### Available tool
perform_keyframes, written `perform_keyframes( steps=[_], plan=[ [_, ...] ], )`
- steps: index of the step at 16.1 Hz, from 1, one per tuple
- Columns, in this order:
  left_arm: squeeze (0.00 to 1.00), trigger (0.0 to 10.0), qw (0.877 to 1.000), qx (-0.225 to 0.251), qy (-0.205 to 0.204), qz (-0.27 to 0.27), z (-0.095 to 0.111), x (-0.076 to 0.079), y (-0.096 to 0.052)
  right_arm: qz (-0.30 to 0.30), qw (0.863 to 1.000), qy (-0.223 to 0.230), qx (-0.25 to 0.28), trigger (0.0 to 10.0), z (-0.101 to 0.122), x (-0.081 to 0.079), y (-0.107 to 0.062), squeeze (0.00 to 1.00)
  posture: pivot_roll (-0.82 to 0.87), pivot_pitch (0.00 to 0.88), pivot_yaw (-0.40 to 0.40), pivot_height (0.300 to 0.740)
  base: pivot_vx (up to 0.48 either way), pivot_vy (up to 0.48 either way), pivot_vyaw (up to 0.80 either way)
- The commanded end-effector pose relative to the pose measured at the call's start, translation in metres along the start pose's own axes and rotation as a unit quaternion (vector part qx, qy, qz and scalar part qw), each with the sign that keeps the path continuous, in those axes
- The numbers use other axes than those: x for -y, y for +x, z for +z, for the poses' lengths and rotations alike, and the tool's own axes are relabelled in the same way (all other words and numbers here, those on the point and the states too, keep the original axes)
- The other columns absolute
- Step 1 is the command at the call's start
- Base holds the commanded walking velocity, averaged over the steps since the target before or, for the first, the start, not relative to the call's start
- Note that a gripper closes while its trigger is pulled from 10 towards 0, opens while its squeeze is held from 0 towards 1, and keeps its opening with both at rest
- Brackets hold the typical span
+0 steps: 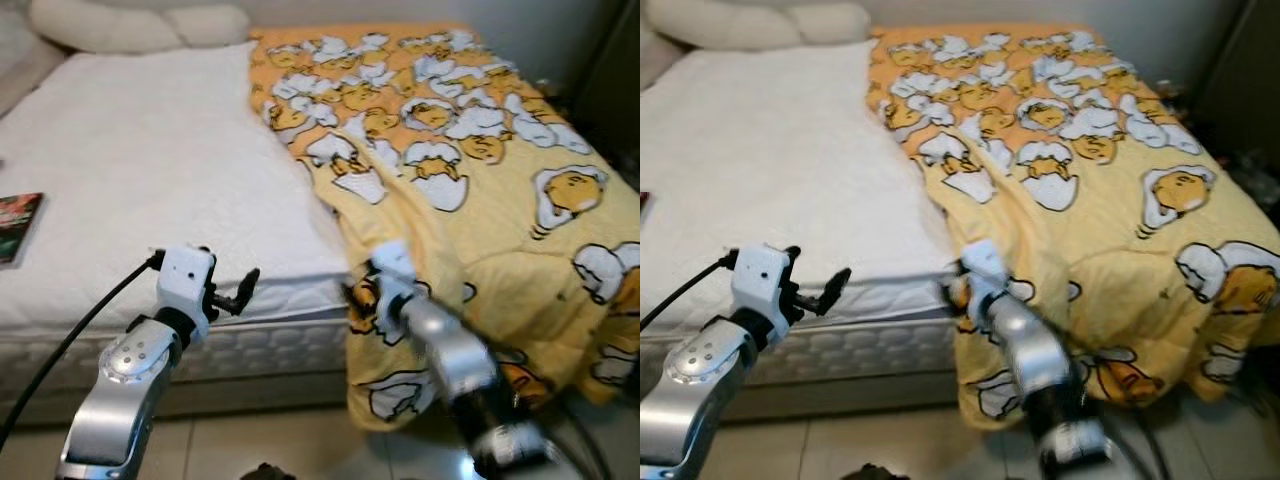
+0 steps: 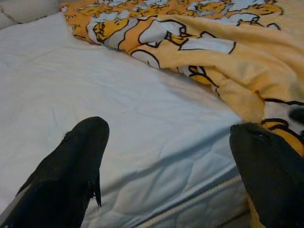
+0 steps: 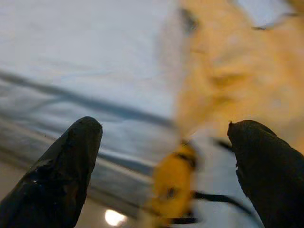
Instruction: Clean up the room
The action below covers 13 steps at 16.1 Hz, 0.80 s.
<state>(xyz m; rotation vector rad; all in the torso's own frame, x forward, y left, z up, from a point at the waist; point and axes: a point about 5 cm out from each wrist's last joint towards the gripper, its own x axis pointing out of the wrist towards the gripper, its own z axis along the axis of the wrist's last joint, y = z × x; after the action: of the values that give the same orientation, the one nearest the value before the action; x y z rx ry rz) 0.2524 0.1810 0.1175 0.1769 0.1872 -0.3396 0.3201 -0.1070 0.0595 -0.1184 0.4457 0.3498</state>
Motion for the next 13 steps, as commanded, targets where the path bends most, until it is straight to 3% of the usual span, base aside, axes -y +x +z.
perform_keyframes(
  steps=[1,2,3,5,10,11,12,13],
  plan=[
    [0.00,10.0,1.000,0.002,-0.001,-0.025,0.003,0.004,-0.001,-0.041,0.999,0.007,-0.005,10.0,-0.001,0.018,0.002,1.00,-0.01,0.000,0.066,0.740,0.000,0.000,0.00],
    [0.00,10.0,0.999,0.001,0.002,-0.046,0.005,0.008,-0.001,-0.089,0.996,0.009,-0.014,10.0,0.001,0.043,0.004,1.00,0.00,0.000,0.071,0.740,0.000,0.000,0.00],
    [0.00,10.0,0.999,0.000,0.003,-0.053,0.005,0.010,-0.002,-0.104,0.994,0.011,-0.015,10.0,0.002,0.052,0.004,1.00,0.00,0.000,0.071,0.740,0.000,0.000,0.00],
    [0.00,10.0,0.996,0.000,0.016,-0.090,0.010,0.016,-0.006,-0.160,0.986,0.035,-0.019,10.0,0.005,0.084,0.001,1.00,0.03,0.044,0.057,0.740,0.000,0.000,0.00],
    [0.00,10.0,0.986,0.017,0.047,-0.160,0.035,0.022,-0.019,-0.178,0.983,0.051,-0.011,10.0,0.015,0.116,-0.008,1.00,0.10,0.175,0.040,0.740,0.000,0.000,0.00],
    [0.00,10.0,0.984,0.018,0.056,-0.171,0.041,0.023,-0.023,-0.175,0.983,0.046,-0.009,10.0,0.018,0.120,-0.009,0.44,0.12,0.189,0.039,0.740,0.000,0.000,0.00],
    [0.00,10.0,0.982,0.018,0.062,-0.180,0.045,0.025,-0.026,-0.173,0.984,0.048,-0.009,10.0,0.020,0.123,-0.011,0.15,0.13,0.195,0.037,0.740,0.000,0.000,0.00],
    [0.00,10.0,0.981,0.020,0.065,-0.180,0.050,0.025,-0.031,-0.175,0.984,0.042,-0.011,10.0,0.023,0.127,-0.012,0.00,0.16,0.218,0.035,0.740,0.000,0.000,0.00]
  ],
)
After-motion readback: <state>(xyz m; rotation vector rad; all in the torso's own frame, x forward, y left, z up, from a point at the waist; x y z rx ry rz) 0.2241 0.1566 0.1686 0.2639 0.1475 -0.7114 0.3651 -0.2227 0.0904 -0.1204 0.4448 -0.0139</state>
